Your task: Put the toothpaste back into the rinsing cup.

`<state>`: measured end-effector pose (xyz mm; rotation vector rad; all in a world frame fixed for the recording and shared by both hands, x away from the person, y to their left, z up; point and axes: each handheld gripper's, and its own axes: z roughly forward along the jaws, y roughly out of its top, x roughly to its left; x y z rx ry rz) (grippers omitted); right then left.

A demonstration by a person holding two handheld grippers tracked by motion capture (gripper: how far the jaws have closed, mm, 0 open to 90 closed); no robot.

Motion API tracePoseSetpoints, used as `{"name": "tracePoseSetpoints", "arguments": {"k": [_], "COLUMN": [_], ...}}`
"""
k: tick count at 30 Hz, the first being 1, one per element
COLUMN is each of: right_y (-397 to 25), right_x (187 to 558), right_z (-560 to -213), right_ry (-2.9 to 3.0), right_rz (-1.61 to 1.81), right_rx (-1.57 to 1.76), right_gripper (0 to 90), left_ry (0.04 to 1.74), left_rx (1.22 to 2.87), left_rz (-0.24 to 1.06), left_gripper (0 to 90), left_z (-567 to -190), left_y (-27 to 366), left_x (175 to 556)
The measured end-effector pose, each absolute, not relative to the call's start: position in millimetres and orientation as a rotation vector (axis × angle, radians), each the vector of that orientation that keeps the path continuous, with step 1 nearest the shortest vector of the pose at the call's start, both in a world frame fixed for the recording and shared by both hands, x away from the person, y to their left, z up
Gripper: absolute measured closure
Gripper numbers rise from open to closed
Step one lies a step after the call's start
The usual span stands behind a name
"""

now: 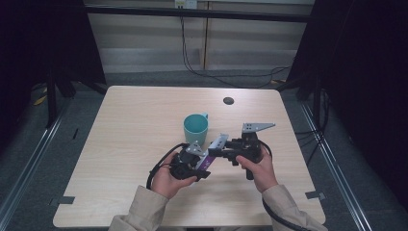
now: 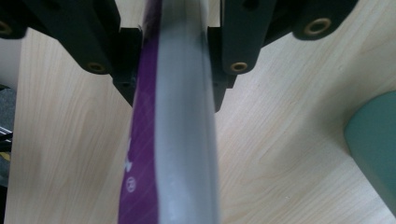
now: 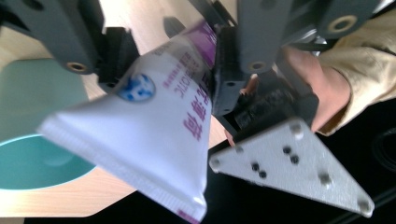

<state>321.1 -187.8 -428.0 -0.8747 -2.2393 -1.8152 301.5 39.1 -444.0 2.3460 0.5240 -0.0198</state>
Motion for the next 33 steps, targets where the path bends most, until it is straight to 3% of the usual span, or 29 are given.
{"name": "tracePoseSetpoints", "arguments": {"k": [2,8,13,17,33], "right_y": [-183.9,-176.8,-175.5,-178.9,-187.9], "right_x": [321.3,323.0,322.6,323.6,330.5], "right_z": [-425.6,-417.6,-411.5,-406.6,-387.9], "right_ry": [-2.221,-2.242,-2.331,-2.342,-2.451], "right_rz": [-1.819,-1.815,-1.78,-1.793,-1.774], "right_rx": [-0.846,-0.827,-0.81,-0.823,-0.865], "right_gripper": [71.0,76.4,77.3,77.3,77.3], "left_ry": [0.517,0.522,0.536,0.541,0.593], "left_rx": [2.34,2.309,2.292,2.295,2.329], "left_rz": [-0.036,-0.031,-0.005,0.019,0.12], "left_gripper": [64.4,59.9,38.7,29.0,20.3], "left_z": [-444.2,-445.5,-442.1,-440.9,-476.4], "left_y": [33.6,31.1,38.6,52.3,98.3], "left_x": [299.8,299.8,299.8,300.8,296.4]}}
